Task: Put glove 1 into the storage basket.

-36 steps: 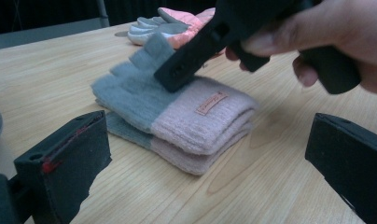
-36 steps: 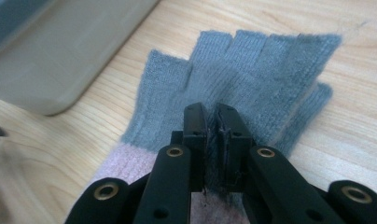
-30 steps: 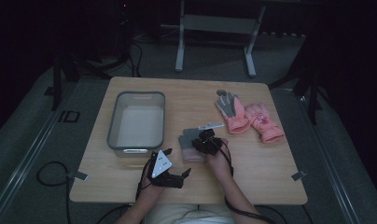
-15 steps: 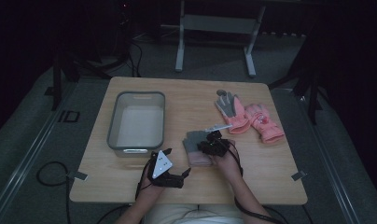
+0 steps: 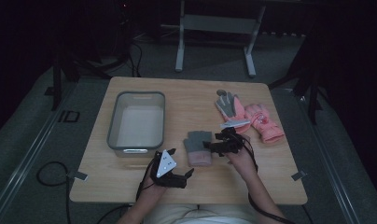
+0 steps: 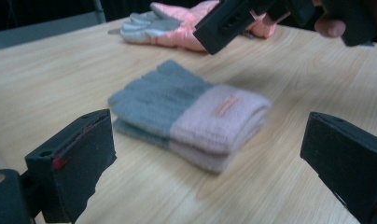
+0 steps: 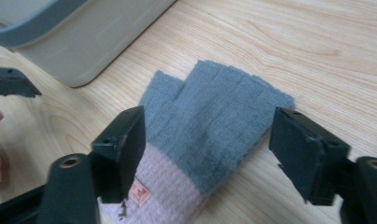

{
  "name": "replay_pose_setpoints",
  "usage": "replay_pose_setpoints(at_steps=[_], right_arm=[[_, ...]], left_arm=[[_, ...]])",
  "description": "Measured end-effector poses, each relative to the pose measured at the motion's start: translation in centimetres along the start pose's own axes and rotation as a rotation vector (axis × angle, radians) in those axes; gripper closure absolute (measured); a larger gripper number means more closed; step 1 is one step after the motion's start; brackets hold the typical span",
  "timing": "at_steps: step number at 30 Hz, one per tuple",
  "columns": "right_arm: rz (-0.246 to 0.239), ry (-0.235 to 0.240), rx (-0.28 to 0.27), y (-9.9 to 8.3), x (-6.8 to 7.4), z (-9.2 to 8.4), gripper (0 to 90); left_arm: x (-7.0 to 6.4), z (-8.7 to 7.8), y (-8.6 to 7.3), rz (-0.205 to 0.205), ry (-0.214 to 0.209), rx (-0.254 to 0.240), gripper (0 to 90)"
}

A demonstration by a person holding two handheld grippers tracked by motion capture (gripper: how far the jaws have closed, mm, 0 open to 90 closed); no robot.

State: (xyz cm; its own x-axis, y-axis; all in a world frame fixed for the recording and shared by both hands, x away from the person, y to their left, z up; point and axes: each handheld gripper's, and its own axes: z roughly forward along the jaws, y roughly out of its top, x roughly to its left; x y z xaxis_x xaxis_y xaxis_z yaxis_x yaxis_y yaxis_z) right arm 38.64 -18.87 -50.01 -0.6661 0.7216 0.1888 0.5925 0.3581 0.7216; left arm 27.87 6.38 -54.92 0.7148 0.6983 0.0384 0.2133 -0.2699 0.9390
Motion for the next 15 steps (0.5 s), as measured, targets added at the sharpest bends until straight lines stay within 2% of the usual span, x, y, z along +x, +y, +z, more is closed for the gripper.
replay_pose_setpoints(at_steps=[2,4,5,7,8,10,12,13,15], right_arm=[[0.0,0.015,-0.028,0.0,-0.4,-0.4,19.1],[-0.031,-0.008,-0.069,0.0,-0.8,-0.7,17.3],[-0.049,-0.002,-0.078,0.0,-1.1,-0.9,15.8],[-0.035,0.004,-0.137,-0.1,-1.6,-1.6,13.5],[-0.051,-0.003,-0.152,-0.1,-1.7,-1.8,13.6],[-0.067,-0.021,-0.147,0.0,-1.8,-2.2,14.2],[-0.044,-0.008,-0.127,0.0,-2.0,-2.3,13.9],[-0.034,-0.005,-0.118,0.1,-2.1,-2.3,13.6],[-0.019,0.033,-0.127,0.1,-2.3,-2.1,11.8]], left_arm=[[0.2,0.1,0.6,-0.02,-0.009,0.02,2.6],[0.6,0.4,1.3,-0.084,-0.087,0.067,3.6],[0.7,0.5,1.6,-0.094,-0.112,0.086,3.8],[0.6,1.0,2.0,-0.064,-0.115,0.111,5.3],[0.5,1.2,2.2,-0.038,-0.101,0.124,5.7],[0.4,1.8,2.4,0.008,-0.115,0.134,8.4],[0.3,2.3,2.6,0.03,-0.143,0.133,9.0],[0.3,2.6,2.7,0.053,-0.153,0.139,9.2],[0.1,3.1,2.8,0.117,-0.163,0.157,11.2]])
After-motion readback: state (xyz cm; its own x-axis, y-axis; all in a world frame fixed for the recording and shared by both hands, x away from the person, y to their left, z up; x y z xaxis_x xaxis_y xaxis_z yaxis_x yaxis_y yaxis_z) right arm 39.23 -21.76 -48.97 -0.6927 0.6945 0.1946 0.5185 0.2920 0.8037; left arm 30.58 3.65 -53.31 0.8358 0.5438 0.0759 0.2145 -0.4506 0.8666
